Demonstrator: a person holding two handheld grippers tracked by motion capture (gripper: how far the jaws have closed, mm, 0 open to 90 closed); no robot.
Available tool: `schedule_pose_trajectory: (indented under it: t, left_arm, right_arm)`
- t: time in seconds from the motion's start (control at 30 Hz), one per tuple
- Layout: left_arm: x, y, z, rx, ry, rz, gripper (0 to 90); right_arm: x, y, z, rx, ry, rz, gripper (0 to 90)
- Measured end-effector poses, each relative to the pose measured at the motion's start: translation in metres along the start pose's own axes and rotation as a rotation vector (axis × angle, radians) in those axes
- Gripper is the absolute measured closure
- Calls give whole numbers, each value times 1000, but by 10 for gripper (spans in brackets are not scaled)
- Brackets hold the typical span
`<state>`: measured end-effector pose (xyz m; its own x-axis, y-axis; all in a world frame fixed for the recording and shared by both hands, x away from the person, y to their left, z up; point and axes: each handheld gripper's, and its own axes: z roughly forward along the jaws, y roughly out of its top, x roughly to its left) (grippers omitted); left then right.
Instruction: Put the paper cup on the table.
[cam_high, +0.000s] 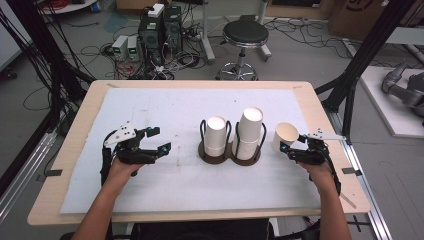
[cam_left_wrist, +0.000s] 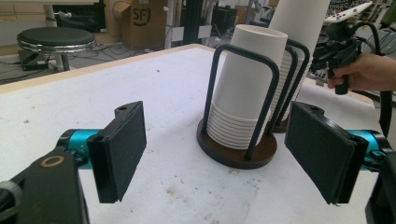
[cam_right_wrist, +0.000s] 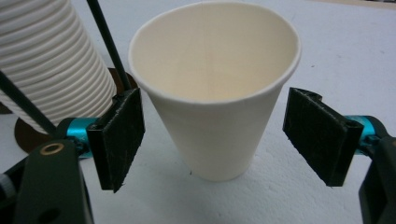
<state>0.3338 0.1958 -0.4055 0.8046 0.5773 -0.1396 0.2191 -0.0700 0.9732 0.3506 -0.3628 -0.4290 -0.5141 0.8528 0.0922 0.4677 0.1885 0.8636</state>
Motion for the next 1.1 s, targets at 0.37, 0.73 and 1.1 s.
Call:
schedule_pose_trajectory:
  t: [0.37, 0.73, 1.1]
  left_arm:
    - [3, 0, -2, -27, 11, -6, 207]
    - [5, 1, -4, -36, 22, -16, 205]
    - [13, 8, -11, -73, 54, -36, 206]
  right_arm:
    - [2, -6, -23, -30, 21, 24, 214]
    - [1, 11, -56, -150, 37, 6, 214]
    - [12, 28, -62, -194, 53, -60, 214]
